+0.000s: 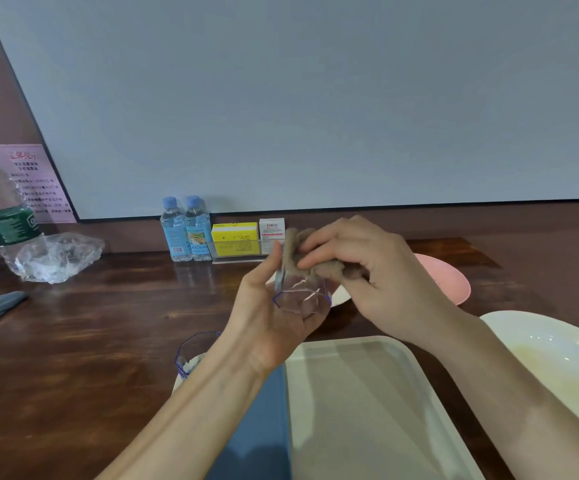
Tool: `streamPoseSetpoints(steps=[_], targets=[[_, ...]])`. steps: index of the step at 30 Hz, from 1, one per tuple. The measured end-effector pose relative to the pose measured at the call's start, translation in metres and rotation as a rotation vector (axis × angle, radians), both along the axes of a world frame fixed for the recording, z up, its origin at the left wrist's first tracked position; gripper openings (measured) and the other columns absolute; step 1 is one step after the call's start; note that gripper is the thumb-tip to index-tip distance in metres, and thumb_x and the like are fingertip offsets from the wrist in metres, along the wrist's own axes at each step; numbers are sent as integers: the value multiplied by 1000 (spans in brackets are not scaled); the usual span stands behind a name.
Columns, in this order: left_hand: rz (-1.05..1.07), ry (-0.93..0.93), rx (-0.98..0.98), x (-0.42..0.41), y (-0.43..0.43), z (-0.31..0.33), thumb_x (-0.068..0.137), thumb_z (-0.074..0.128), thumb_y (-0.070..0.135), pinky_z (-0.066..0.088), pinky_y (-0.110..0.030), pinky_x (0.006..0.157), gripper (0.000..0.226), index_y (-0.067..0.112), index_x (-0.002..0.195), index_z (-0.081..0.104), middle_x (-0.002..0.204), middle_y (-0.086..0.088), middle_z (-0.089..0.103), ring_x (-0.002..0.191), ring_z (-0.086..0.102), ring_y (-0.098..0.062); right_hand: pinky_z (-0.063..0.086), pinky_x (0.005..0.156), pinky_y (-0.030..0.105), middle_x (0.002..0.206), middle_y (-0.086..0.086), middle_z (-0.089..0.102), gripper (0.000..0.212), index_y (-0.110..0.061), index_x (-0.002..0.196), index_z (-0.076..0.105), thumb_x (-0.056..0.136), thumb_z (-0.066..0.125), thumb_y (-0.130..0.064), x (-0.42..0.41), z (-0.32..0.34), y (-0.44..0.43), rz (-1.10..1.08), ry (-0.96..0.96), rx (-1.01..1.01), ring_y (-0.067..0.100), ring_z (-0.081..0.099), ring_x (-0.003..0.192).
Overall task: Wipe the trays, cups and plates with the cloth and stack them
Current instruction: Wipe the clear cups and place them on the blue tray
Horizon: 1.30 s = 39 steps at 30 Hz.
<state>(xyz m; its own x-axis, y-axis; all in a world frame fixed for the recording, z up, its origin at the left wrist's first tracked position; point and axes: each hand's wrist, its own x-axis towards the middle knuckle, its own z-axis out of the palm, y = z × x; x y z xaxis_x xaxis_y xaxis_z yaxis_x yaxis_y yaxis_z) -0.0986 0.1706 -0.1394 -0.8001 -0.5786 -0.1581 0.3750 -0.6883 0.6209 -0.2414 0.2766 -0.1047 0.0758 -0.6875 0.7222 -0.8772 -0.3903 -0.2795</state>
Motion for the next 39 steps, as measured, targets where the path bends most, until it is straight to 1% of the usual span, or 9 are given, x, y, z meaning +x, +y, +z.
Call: streamPoseSetpoints(steps=[6, 10, 14, 19, 22, 27, 29, 33, 39], targets=[[-16, -2, -60, 2, 3, 4, 92, 72, 57, 47, -31, 89, 41, 18, 103, 77, 101, -5, 71, 86, 68, -18, 52, 96, 31, 118, -16, 70, 32, -22, 104, 83, 94, 72, 7, 3, 5, 4, 109, -76, 73, 17, 64, 117], [-42, -7, -18, 0, 9, 8, 85, 81, 63, 50, -33, 93, 53, 11, 96, 81, 100, -7, 74, 86, 70, -20, 54, 98, 32, 118, -11, 71, 29, -17, 107, 82, 94, 72, 6, -1, 0, -2, -61, -134, -99, 14, 64, 120], [4, 26, -28, 4, 5, 9, 95, 73, 55, 49, -30, 92, 40, 15, 94, 82, 96, -2, 71, 81, 68, -14, 49, 91, 22, 112, -15, 70, 30, -21, 105, 82, 92, 74, 4, 5, 4, 3, 2, -40, 35, 13, 64, 112], [12, -41, -140, 2, 6, 9, 95, 73, 53, 56, -34, 83, 42, 14, 107, 80, 98, -7, 70, 83, 67, -21, 47, 88, 16, 114, -16, 69, 26, -22, 104, 83, 94, 74, 0, -1, 8, 5, 11, -45, 92, 11, 65, 112], [23, -95, -182, 0, 13, 11, 94, 74, 54, 59, -37, 80, 59, 12, 135, 71, 107, -11, 69, 88, 65, -27, 54, 94, 30, 118, -14, 70, 25, -21, 109, 82, 96, 71, -3, -7, 2, -1, -124, -84, -47, 10, 64, 117], [33, -34, -149, 5, 8, 13, 100, 64, 56, 58, -34, 80, 45, 13, 100, 78, 96, -8, 73, 80, 71, -22, 50, 91, 29, 116, -17, 68, 25, -24, 106, 82, 95, 73, -4, 5, 7, 7, -12, 39, 61, 15, 62, 110], [45, -43, -146, 8, 3, 11, 101, 61, 57, 60, -32, 72, 48, 11, 101, 77, 95, -9, 72, 78, 72, -20, 49, 89, 28, 115, -19, 66, 25, -27, 105, 82, 95, 74, -5, 9, 10, 10, 56, 73, 151, 16, 62, 109], [72, -128, -169, 2, 9, 10, 97, 69, 59, 56, -42, 90, 52, 12, 118, 72, 108, -15, 72, 94, 74, -31, 51, 90, 26, 117, -15, 68, 21, -23, 106, 82, 98, 71, -7, -1, 6, 3, -42, -62, 8, 14, 63, 114], [44, -127, -32, 5, 8, 12, 99, 64, 56, 50, -34, 86, 44, 15, 104, 78, 103, -9, 76, 90, 71, -24, 47, 88, 21, 114, -15, 66, 24, -23, 105, 82, 96, 73, -3, 4, 5, 4, -25, -10, 55, 14, 62, 111]])
